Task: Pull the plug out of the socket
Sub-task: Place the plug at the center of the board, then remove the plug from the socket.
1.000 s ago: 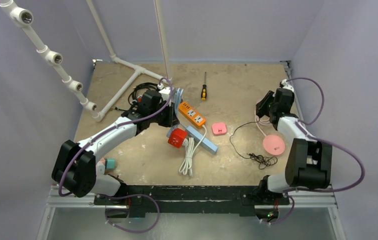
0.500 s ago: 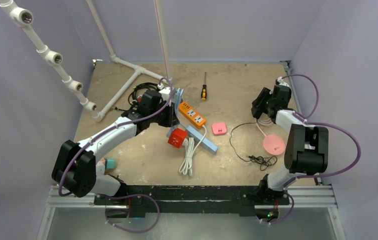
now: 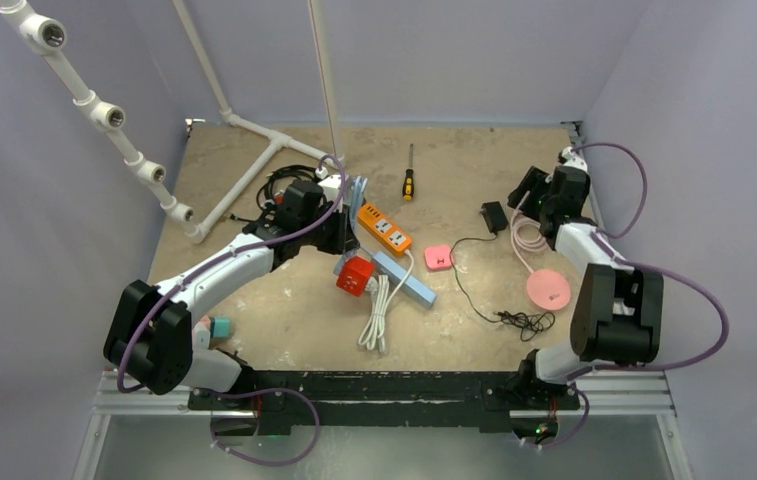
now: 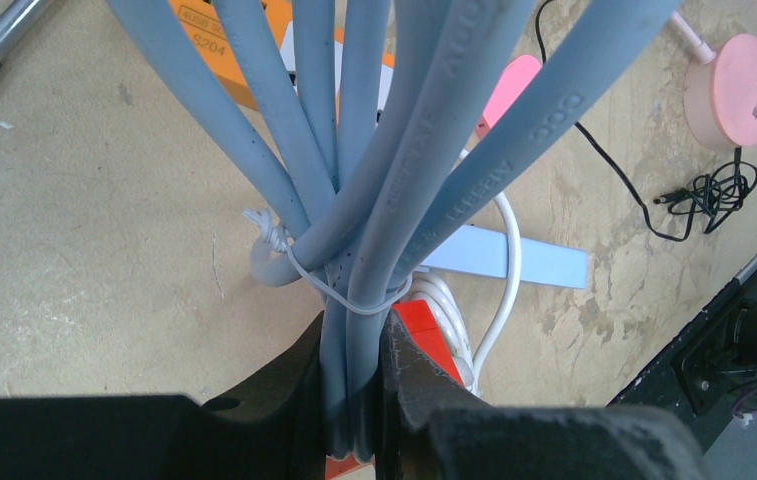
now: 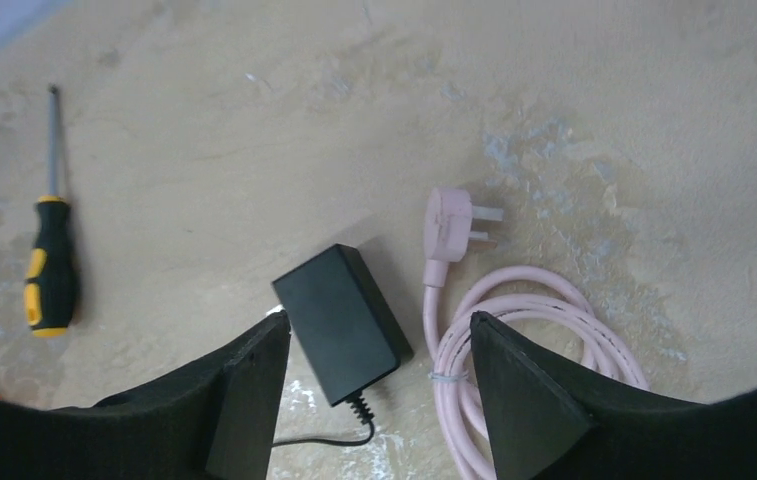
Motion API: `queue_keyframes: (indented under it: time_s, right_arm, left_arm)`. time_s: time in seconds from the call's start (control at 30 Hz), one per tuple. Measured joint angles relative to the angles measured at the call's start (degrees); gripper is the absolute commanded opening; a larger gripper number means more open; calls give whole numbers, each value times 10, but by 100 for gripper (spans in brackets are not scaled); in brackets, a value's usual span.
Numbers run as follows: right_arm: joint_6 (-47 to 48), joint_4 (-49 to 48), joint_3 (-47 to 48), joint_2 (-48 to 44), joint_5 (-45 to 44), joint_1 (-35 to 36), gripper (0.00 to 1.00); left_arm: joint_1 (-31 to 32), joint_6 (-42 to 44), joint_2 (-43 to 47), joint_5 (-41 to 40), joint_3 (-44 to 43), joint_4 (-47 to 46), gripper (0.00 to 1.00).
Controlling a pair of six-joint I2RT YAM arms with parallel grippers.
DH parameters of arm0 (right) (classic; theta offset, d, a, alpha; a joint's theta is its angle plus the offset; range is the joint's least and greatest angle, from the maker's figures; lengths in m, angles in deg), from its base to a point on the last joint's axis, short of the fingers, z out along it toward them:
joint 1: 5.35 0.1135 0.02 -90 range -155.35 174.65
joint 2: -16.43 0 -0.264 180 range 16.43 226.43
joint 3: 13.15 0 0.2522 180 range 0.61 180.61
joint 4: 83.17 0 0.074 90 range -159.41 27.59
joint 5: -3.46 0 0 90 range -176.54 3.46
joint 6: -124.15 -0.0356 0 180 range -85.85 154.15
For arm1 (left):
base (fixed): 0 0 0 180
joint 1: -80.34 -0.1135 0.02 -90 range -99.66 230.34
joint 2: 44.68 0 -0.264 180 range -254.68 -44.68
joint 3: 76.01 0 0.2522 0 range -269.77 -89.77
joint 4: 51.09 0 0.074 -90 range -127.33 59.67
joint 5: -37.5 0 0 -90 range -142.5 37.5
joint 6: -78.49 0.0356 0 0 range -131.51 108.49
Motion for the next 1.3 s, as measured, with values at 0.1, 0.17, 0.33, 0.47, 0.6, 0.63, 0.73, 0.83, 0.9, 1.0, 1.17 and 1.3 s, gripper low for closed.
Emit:
queue_keyframes:
  time_s: [0.1,0.17,0.33,0.47,0.6,0.63,0.73,0.83,0.9,1.0,1.17,1.3]
  right_arm:
    - [8,-3,-9,-51,13,0,71]
    - [14,-11,-20,-91,41,0,74]
    - [35,-61,-67,-196,143,50,79]
    - [64,-81,-68,-223,171,197,78]
    - [76,-112,-95,-251,198,298,79]
    - [76,-118,-104,-259,203,312,79]
    - [69,-146,-136,-275,214,340,76]
    - [49,-171,-172,-269,220,358,72]
    - [30,-191,-205,-258,225,373,69]
    - [3,-213,-238,-236,227,405,68]
    - [-38,-273,-261,-186,212,470,64]
    - [-56,-323,-262,-126,198,498,58]
  left_arm:
    - [0,0,0,1,0,0,0]
    - [0,0,0,1,0,0,0]
    - [0,0,4,3,0,0,0]
    - [0,0,6,6,0,0,0]
    - [0,1,6,7,0,0,0]
    - [0,0,6,8,0,0,0]
    - [-1,1,6,10,0,0,0]
    - [-2,1,6,12,0,0,0]
    - [-3,1,6,14,0,0,0]
    - [-4,2,6,17,0,0,0]
    - [-4,2,6,25,0,-2,0]
    - [-6,2,6,30,0,-2,0]
